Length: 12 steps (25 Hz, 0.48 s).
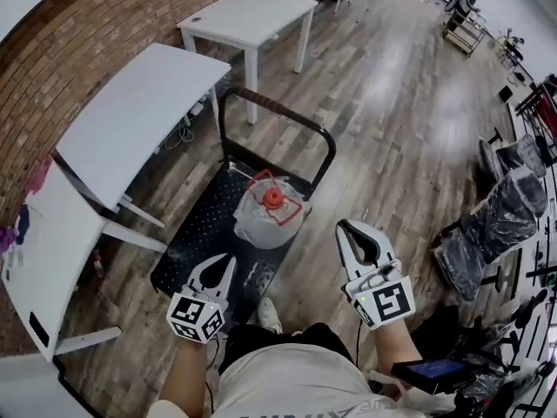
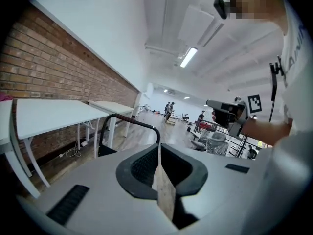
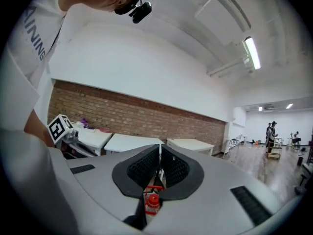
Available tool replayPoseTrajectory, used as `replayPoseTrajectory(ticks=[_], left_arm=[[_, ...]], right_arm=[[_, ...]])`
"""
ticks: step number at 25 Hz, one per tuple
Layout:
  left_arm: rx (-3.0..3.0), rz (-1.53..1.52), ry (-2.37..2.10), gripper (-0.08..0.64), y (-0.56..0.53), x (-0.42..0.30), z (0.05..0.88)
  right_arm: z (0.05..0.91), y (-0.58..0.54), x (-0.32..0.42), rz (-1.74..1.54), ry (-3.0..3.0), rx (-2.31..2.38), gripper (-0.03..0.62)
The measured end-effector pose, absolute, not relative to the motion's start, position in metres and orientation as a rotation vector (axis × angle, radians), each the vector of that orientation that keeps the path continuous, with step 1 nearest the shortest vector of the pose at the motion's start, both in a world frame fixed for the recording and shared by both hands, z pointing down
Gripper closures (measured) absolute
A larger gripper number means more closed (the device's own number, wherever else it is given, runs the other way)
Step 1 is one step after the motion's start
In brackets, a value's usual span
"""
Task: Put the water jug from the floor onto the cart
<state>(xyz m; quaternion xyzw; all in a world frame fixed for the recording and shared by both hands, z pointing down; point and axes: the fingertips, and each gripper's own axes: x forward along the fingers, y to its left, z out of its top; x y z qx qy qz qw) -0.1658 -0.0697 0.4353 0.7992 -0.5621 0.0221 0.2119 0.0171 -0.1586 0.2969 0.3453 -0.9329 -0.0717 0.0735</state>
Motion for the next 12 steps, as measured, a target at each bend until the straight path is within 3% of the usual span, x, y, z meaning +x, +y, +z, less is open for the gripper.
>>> replayPoseTrajectory(ticks=[12], left_arm=[[2.467,0.120,-1.450,0.545,-0.045,-0.057,0.371]], right_arm=[[0.256,-0.091,0.149,-0.206,-2.759,1.348,0.588]])
